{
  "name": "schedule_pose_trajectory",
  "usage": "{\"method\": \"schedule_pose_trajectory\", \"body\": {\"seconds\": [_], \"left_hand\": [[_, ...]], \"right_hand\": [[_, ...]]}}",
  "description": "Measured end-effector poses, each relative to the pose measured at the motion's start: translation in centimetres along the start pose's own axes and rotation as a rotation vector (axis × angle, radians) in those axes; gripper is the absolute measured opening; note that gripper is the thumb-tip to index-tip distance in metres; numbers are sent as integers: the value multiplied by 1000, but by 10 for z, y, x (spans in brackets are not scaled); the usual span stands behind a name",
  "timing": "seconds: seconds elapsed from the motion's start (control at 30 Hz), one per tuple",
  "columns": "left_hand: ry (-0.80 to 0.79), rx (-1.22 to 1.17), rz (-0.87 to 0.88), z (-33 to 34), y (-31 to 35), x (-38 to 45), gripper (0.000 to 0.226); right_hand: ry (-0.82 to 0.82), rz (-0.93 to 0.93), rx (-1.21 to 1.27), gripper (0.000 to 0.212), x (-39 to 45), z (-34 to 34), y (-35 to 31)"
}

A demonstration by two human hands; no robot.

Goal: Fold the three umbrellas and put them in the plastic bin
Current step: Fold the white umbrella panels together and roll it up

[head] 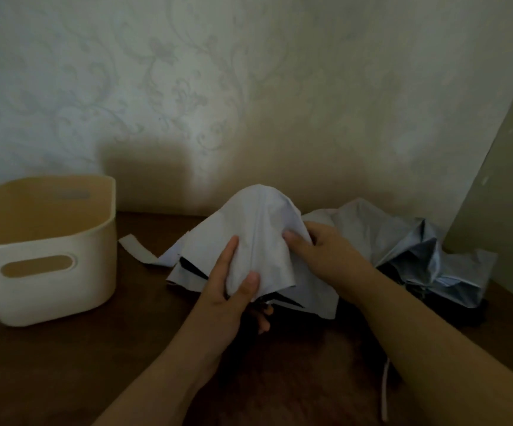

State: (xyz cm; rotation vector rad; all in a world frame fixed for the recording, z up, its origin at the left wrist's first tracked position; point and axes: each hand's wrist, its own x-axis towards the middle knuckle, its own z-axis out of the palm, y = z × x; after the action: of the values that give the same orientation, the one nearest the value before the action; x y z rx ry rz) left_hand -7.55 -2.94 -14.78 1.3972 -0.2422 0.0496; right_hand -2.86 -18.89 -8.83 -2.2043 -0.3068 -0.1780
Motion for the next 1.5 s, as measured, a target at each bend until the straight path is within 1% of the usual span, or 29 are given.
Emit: {"method": "schedule_pose_trajectory", "body": {"seconds": [0.07,0.1,0.13,0.27,0.4,0.47,0.53,0.6,0.63,0.7,0.73,0.77,0.8,0.83,0.9,0.93,0.97,1.0,1.07,1.1,1.13,1.2,1.23,1.3,1.33,1.4,1.43,1.47,1.5], "left_hand": [[-9,-22,-16,0,0,-1,50],[-20,-36,-16,-1,-1,-1,50],[-36,-51,-16,-2,-2,-1,51],[-95,-93,-51,-4,-3,1,55],[-148,-154,-124,-3,-3,0,62],[-142,-155,-130,-4,-4,-1,64],[-123,-120,-92,-4,-6,-1,66],[-96,-96,-59,-5,-6,-1,65],[-81,-82,-44,-7,-6,-1,66],[-53,-36,-7,-10,-5,0,68],[-41,-14,16,-11,-5,0,69],[-32,-4,41,-11,-4,0,70],[-21,-8,59,-11,-3,0,70],[-12,-21,67,-11,-2,0,70],[-3,-51,65,-12,0,-1,72],[1,-67,60,-13,1,-2,72],[3,-85,57,-13,3,-2,72],[3,-104,58,-14,4,-3,72],[-1,-112,71,-14,6,-3,71],[-4,-104,77,-14,6,-3,70],[-3,-102,82,-14,6,-3,69],[5,-109,82,-15,5,-2,68],[12,-107,83,-15,5,-1,67],[20,-105,83,-15,5,-1,67],[24,-105,79,-13,5,-2,67],[27,-95,79,-11,4,-3,68],[25,-83,87,-11,4,-3,68],[22,-67,99,-12,5,-3,68],[21,-47,113,-13,5,-2,68]], "right_hand": [[-77,44,151,12,-4,3,0],[-98,47,191,11,-5,5,0],[-106,50,211,17,-5,6,2],[-95,51,180,39,-5,8,10],[-90,-39,144,31,-9,7,14],[-99,-80,125,28,-11,7,13],[-100,-103,50,29,-12,4,10],[-69,-95,-83,32,-10,-6,10],[-27,-83,-147,30,-10,-14,11],[51,-41,-268,14,-9,-35,13],[71,-10,-334,10,-10,-46,13],[80,8,-365,14,-13,-55,13],[76,29,-322,18,-17,-63,12],[72,55,-149,23,-21,-71,11],[50,124,302,29,-27,-86,7],[42,123,457,28,-30,-93,5],[17,93,522,27,-31,-101,7],[-4,65,526,29,-32,-105,7],[-99,90,385,51,-32,-110,11],[-135,142,362,50,-31,-111,14],[-152,208,393,42,-32,-113,15],[-174,291,468,34,-36,-114,16],[-158,286,459,26,-37,-114,17],[-15,214,483,5,-39,-112,15],[76,167,493,8,-39,-111,13],[167,115,482,24,-38,-109,10],[199,135,495,34,-35,-107,12],[210,186,519,38,-34,-105,9],[198,255,546,32,-33,-102,9]]}}
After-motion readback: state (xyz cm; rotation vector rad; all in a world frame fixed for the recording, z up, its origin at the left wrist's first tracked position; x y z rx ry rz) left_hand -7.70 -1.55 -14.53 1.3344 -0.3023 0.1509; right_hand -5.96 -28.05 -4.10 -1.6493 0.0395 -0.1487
